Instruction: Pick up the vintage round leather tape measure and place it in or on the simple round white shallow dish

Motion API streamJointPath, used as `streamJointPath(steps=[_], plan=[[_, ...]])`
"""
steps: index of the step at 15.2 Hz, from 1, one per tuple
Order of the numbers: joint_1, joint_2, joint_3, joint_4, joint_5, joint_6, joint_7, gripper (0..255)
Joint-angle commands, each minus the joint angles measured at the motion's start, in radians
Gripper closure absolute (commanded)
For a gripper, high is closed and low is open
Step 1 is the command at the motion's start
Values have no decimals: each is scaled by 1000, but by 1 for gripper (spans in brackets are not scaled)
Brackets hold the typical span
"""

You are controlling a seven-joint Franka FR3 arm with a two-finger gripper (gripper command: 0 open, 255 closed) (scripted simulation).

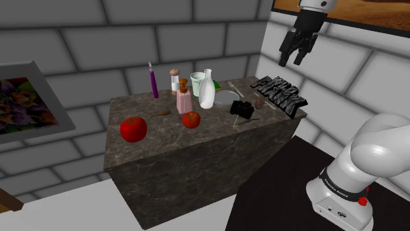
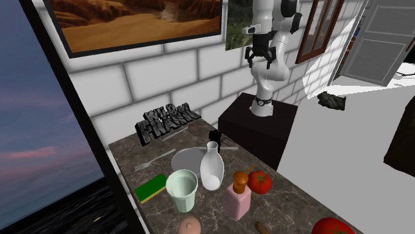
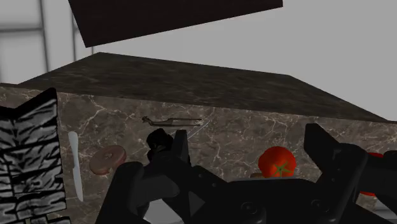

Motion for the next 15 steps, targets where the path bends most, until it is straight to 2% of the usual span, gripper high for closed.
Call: streamJointPath(steps=[1,8,15], plan=[[0,0,0,0,0,0,0,0],[-65,198,11,-12,-7,193,136,0],[-127,415,5,22,-20,357,270,0]])
